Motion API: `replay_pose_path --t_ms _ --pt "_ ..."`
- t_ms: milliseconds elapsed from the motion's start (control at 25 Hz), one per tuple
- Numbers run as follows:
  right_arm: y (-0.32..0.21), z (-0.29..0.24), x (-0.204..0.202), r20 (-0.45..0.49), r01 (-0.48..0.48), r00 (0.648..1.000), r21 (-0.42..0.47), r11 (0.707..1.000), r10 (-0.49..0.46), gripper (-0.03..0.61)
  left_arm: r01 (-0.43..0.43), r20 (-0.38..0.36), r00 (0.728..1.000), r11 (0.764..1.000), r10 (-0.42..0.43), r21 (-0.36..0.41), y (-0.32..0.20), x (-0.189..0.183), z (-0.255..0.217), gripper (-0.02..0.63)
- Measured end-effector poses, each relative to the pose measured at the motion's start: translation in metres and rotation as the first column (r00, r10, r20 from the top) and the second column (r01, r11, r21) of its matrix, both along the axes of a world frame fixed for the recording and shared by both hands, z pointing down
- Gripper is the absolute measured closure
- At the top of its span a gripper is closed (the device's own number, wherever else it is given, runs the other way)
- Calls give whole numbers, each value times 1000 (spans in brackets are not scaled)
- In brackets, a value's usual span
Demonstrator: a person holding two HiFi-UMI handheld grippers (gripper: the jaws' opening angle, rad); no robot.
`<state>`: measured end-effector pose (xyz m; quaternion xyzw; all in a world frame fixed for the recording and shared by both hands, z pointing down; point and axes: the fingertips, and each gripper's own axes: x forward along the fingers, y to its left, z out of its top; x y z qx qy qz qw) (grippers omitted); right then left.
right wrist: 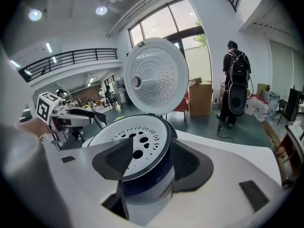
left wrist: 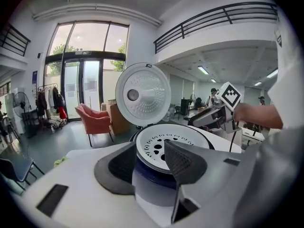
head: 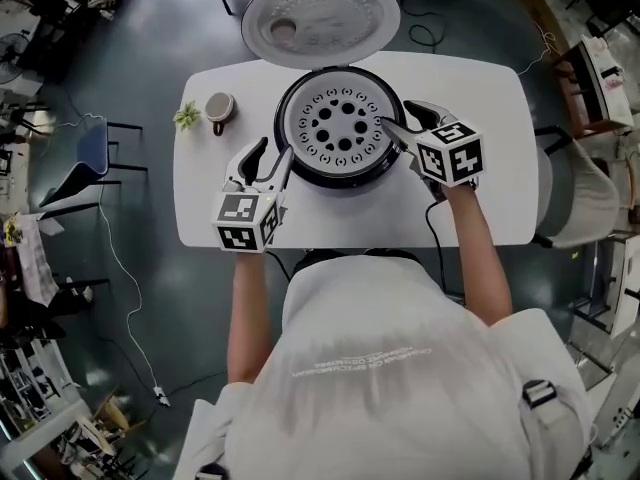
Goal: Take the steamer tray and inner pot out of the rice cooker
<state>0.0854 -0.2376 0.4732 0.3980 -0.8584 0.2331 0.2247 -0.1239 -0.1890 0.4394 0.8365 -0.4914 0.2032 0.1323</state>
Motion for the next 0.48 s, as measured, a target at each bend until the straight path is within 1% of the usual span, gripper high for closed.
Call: replay_pose_path --t_ms 200,240,320,400,480 --pt "-20 13 0 -112 -21 994 -16 1000 19 287 4 -13 1000 1000 -4 -8 -12 -20 4 416" --pt "-24 15 -2 -136 -21 990 -23 1000 18 285 3 -23 1000 1000 -3 -12 -16 -25 5 416" --pt "-28 22 -7 -180 -20 984 -48 999 11 285 -13 -67 998 1000 12 -22 -19 -29 6 416" --pt "-30 31 -12 -193 -30 981 -78 996 15 285 -45 -114 993 999 42 -22 -21 -28 5 417" --pt "-34 37 -16 -186 -52 982 -99 994 33 285 -70 -127 990 997 68 -15 -25 -28 3 418"
